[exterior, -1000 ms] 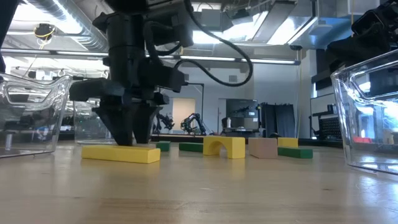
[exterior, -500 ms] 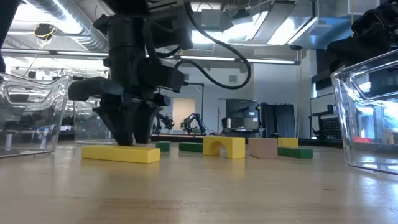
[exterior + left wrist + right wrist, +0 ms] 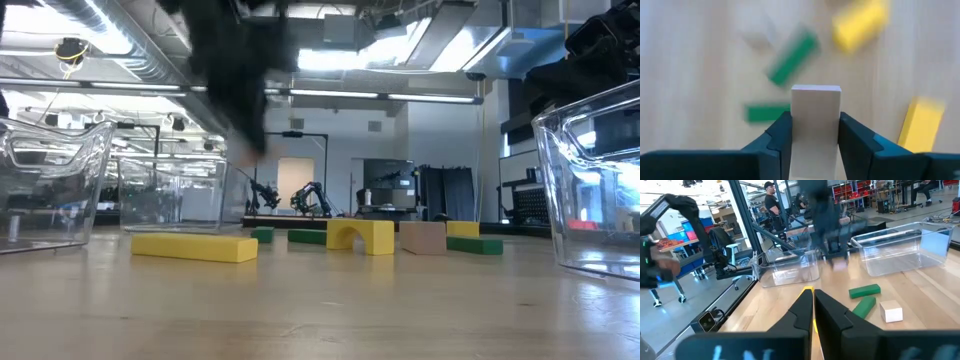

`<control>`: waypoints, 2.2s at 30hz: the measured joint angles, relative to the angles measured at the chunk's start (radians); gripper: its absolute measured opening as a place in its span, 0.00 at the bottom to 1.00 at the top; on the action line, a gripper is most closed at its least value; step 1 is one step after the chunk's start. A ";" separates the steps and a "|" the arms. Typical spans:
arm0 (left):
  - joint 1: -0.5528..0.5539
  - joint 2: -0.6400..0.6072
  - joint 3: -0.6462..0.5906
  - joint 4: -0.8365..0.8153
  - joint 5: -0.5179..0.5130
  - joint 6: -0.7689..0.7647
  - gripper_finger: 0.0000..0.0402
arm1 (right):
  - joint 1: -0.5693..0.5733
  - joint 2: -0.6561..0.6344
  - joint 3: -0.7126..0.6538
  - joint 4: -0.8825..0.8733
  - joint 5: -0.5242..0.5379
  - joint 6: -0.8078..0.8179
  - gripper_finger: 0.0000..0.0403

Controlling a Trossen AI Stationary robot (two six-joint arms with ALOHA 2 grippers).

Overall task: Sort & place blocks by color
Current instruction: Put the bottom left brown block into the bottom right transparent bin

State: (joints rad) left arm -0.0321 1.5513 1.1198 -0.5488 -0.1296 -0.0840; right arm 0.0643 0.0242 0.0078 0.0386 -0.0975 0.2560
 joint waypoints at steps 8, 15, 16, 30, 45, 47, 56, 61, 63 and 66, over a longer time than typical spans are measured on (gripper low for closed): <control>0.019 -0.333 -0.035 0.341 -0.028 -0.071 0.28 | 0.000 0.000 0.000 0.000 0.000 0.000 0.05; -0.053 -0.479 -0.257 0.821 -0.031 -0.124 0.28 | 0.000 0.000 0.000 0.000 0.000 -0.001 0.05; -0.065 -0.483 -0.292 0.885 -0.040 -0.140 0.28 | 0.000 0.000 0.000 0.000 0.000 -0.001 0.05; -0.102 -0.484 -0.377 1.045 -0.098 -0.171 0.28 | 0.000 0.000 0.000 0.000 0.000 0.001 0.05; -0.101 -0.485 -0.377 1.038 -0.117 -0.169 0.28 | 0.000 -0.001 0.000 0.574 0.122 0.521 0.05; -0.101 -0.485 -0.377 1.037 -0.117 -0.168 0.28 | 0.000 -0.001 0.000 0.674 0.154 0.483 0.05; -0.101 -0.486 -0.377 1.033 -0.117 -0.145 0.28 | 0.000 0.098 0.083 0.742 0.303 0.347 0.05; -0.075 -0.486 -0.377 1.031 -0.090 -0.146 0.28 | 0.000 0.342 0.284 0.623 0.175 0.237 0.05; -0.062 -0.486 -0.377 1.026 -0.081 -0.154 0.28 | 0.000 0.447 0.373 0.512 0.139 0.191 0.05; -0.047 -0.487 -0.376 1.004 -0.081 -0.172 0.28 | 0.000 0.586 0.491 0.365 0.089 0.080 0.05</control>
State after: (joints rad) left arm -0.0794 1.0645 0.7437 0.4555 -0.2111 -0.2563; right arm 0.0643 0.6104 0.4986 0.4037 -0.0085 0.3355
